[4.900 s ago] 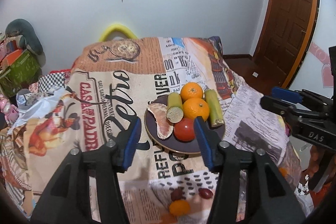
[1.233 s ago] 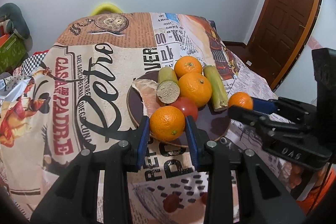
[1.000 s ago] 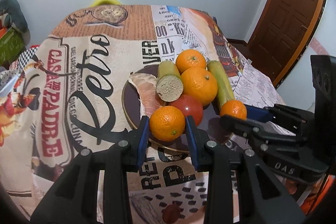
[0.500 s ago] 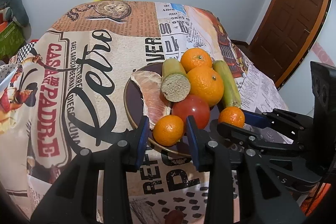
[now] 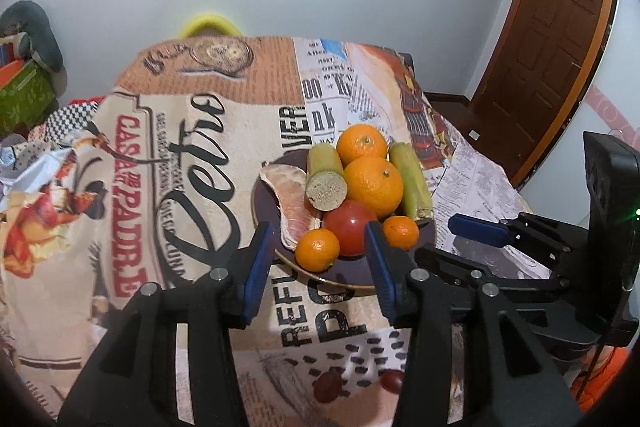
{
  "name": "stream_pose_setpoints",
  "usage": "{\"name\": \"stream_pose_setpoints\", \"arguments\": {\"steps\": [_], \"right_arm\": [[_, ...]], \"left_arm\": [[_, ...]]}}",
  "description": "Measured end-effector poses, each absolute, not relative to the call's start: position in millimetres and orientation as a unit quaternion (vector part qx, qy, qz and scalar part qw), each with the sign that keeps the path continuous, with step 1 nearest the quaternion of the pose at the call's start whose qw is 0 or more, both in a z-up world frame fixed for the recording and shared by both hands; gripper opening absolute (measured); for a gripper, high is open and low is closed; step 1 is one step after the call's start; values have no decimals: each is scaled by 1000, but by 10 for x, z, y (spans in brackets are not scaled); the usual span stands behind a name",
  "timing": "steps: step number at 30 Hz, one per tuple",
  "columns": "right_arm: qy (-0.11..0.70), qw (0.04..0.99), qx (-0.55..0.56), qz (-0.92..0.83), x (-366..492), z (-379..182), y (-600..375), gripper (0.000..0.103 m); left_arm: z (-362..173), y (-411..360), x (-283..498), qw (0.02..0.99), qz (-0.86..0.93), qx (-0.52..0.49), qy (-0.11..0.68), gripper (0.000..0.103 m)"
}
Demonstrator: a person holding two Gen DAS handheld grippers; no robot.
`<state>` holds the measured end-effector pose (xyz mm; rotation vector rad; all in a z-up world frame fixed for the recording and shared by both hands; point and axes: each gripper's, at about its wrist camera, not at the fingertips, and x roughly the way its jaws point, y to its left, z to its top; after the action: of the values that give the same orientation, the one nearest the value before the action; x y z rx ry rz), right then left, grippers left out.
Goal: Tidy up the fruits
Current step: 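Grasp a red date with the right tool while the left tool grasps another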
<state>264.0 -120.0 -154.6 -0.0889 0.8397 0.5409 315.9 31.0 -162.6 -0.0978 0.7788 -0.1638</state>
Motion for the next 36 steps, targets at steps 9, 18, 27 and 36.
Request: {"name": "stream_pose_setpoints", "arguments": {"steps": [9, 18, 27, 36], "right_arm": [[393, 879, -56, 266, 2293, -1373, -1195, 46], [434, 851, -66, 287, 2095, -1645, -1032, 46], [474, 821, -78, 310, 1958, -1964, -834, 38], [483, 814, -69, 315, 1972, -2038, -883, 17]], "left_arm": [[-1501, 405, 2755, 923, -67, -29, 379, 46], [-1648, 505, 2426, 910, -65, -36, 408, 51], [-1929, 497, 2267, 896, -71, -27, 438, 51], [-2212, 329, 2361, 877, -95, -30, 470, 34]]}}
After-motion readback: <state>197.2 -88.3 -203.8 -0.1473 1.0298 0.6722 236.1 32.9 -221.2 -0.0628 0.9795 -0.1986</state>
